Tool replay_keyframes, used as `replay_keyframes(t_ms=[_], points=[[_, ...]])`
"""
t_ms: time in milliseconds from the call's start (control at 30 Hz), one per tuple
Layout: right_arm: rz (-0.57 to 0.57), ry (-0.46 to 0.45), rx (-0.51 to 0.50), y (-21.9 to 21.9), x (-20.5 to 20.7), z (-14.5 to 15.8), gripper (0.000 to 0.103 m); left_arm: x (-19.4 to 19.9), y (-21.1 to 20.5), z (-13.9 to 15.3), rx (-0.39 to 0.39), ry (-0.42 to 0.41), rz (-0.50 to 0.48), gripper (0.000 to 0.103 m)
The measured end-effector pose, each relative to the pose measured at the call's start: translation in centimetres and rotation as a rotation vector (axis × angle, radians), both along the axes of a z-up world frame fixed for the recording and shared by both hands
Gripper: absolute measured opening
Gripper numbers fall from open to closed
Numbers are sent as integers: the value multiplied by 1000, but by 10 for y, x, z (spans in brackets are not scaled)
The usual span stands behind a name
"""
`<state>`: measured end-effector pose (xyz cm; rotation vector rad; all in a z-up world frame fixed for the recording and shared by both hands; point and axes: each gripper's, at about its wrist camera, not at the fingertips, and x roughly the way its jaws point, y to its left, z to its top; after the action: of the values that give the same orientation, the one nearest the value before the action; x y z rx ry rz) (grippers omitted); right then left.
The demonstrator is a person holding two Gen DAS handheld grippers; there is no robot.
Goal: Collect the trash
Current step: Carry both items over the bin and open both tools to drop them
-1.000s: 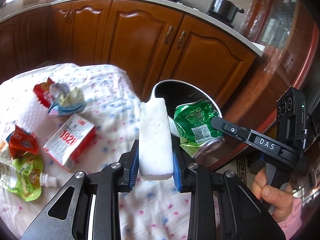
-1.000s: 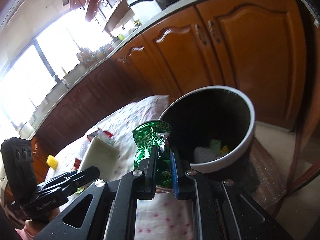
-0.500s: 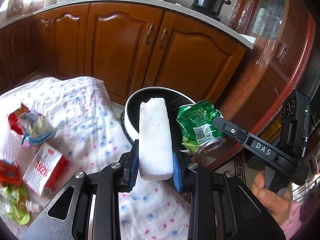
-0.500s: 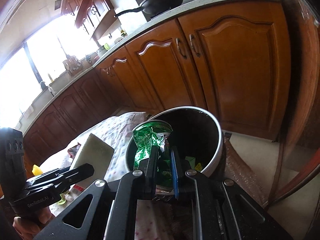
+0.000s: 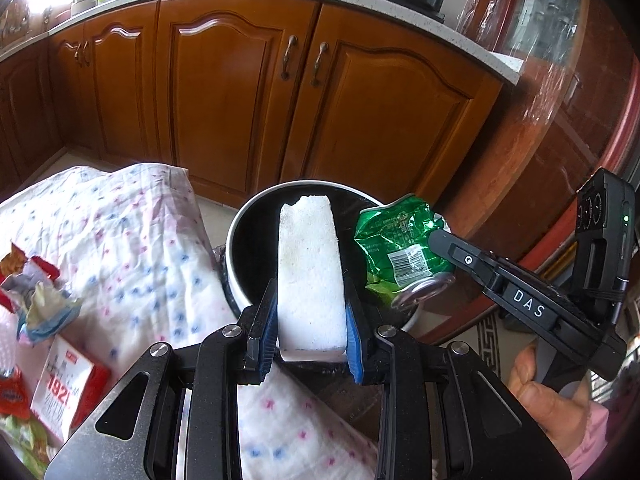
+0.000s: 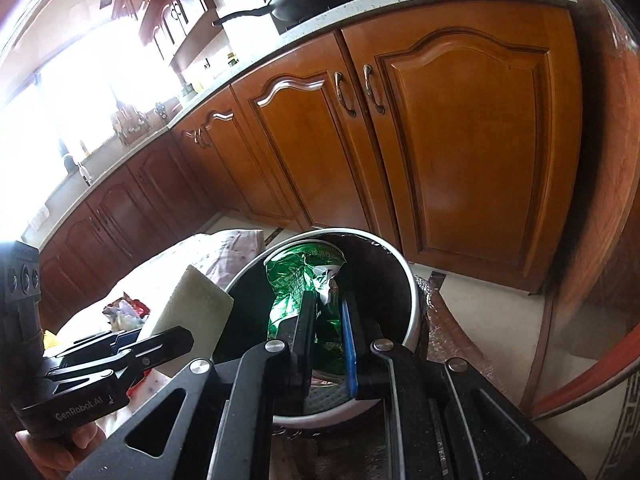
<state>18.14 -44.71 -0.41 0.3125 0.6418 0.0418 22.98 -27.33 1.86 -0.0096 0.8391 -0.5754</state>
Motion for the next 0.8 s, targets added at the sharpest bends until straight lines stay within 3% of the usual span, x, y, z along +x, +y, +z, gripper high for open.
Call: replay_keyframes(t_ms=[400, 533, 700, 800], points=[[-7, 57, 1, -9, 23, -17, 13, 17, -23, -18, 47, 40, -8, 28], [4, 70, 53, -16, 28, -20, 24, 19, -24, -22, 52, 52, -11, 32], [0, 56, 71, -15, 20, -18, 42, 18, -23, -20, 48, 49, 0, 57], [0, 48, 87, -14, 14, -19, 60, 16, -19, -19, 41, 50, 10, 60]])
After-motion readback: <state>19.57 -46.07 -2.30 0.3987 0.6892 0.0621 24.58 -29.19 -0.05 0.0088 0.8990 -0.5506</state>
